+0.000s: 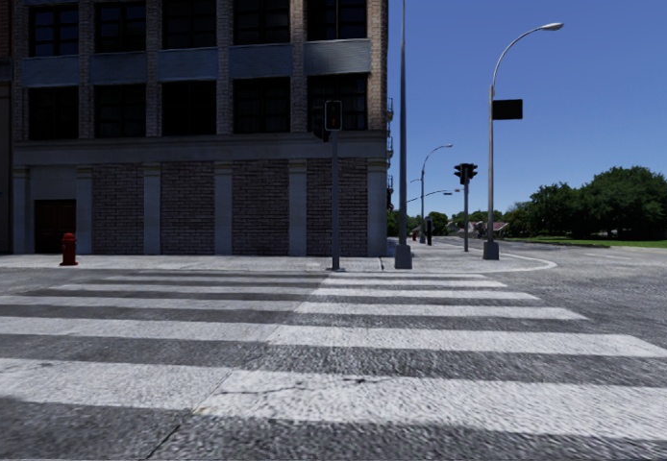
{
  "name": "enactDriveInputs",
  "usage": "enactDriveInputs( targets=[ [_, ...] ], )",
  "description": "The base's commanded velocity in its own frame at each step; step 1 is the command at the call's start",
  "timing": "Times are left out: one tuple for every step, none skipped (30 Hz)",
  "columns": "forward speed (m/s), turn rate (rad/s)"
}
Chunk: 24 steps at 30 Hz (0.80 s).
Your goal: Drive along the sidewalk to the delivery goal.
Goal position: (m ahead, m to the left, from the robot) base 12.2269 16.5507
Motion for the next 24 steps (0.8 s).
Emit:
enactDriveInputs(
  targets=[
    [2.0,0.0],
    [2.0,0.0],
    [2.0,0.0],
    [2.0,0.0],
    [2.0,0.0],
    [2.0,0.0],
    [2.0,0.0],
    [2.0,0.0],
    [2.0,0.0],
    [2.0,0.12],
    [2.0,0.24],
    [2.0,0.31],
    [2.0,0.31],
    [2.0,0.37],
    [2.0,0.4],
    [2.0,0.4],
    [2.0,0.41],
    [2.0,0.41],
    [2.0,0.41],
    [2.0,0.41],
    [2.0,0.41],
    [2.0,0.41],
    [2.0,0.41],
    [2.0,0.41]
  ],
)
